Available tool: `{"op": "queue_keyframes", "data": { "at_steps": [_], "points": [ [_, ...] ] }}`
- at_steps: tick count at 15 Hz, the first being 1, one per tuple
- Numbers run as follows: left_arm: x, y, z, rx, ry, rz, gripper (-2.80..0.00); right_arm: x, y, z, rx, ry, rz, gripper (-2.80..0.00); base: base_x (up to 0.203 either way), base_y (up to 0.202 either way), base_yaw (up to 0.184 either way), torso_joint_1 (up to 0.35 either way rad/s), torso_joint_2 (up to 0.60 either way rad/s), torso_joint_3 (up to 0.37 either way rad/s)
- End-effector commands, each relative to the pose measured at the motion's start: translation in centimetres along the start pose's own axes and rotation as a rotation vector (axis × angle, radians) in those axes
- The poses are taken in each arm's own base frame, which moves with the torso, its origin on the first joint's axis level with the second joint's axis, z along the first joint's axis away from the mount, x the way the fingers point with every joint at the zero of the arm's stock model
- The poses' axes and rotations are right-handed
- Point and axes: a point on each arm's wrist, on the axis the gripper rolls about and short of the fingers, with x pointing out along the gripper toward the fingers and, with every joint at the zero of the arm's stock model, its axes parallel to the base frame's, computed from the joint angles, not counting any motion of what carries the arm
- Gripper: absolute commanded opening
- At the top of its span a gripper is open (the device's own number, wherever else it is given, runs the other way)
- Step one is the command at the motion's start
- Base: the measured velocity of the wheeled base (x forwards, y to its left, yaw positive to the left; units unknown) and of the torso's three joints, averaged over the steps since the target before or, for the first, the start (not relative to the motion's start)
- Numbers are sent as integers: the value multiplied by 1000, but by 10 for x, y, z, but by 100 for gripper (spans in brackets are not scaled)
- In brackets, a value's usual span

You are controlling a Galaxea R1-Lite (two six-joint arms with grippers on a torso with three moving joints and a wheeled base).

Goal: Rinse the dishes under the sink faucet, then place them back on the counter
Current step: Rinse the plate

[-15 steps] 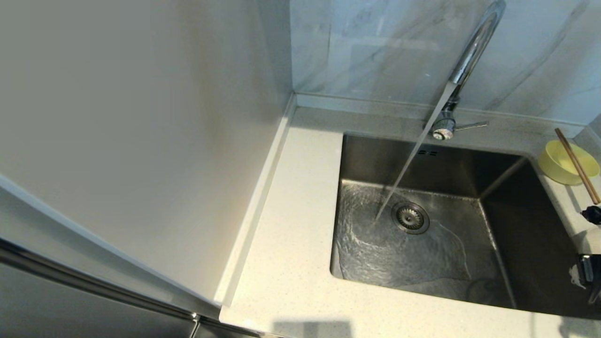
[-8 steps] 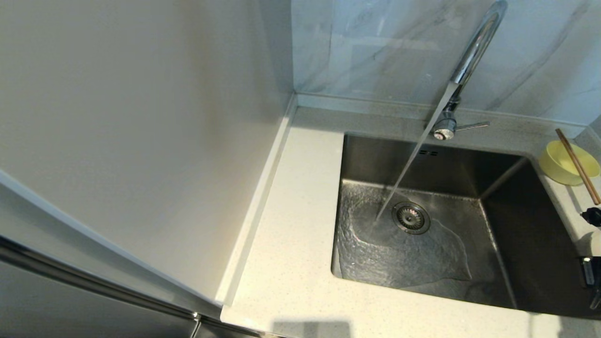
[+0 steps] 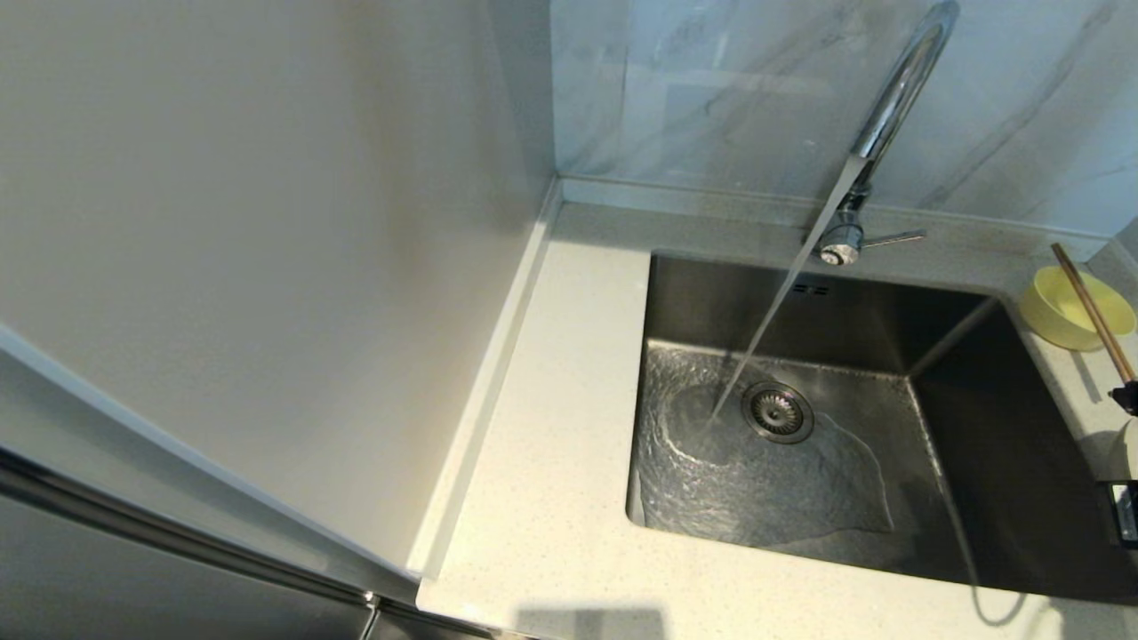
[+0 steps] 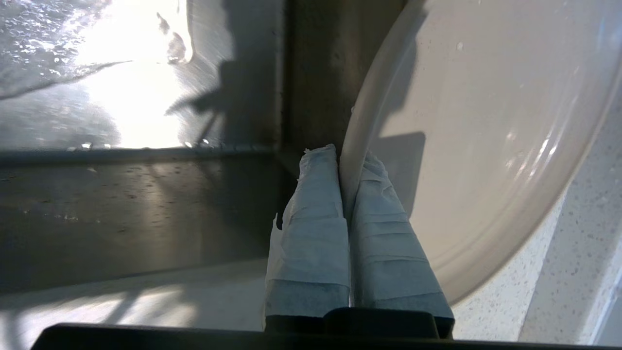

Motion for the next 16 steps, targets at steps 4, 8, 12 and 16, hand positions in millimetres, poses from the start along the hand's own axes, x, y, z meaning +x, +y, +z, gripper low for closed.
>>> {"op": "queue_keyframes", "data": {
  "at_steps": [4,8,12,16],
  "points": [
    [0,0,0,0,0,1,-280,-30,2,-7,-5,-117,81,-280,0,0,0,0,0,0],
    [0,0,0,0,0,1,-280,-43,10,-4,-64,-176,123,-280,0,0,0,0,0,0],
    [0,0,0,0,0,1,-280,-57,22,-3,-113,-240,189,-280,0,0,0,0,0,0],
    [0,0,0,0,0,1,-280,-75,46,-2,-214,-324,341,-280,0,0,0,0,0,0]
  ]
}}
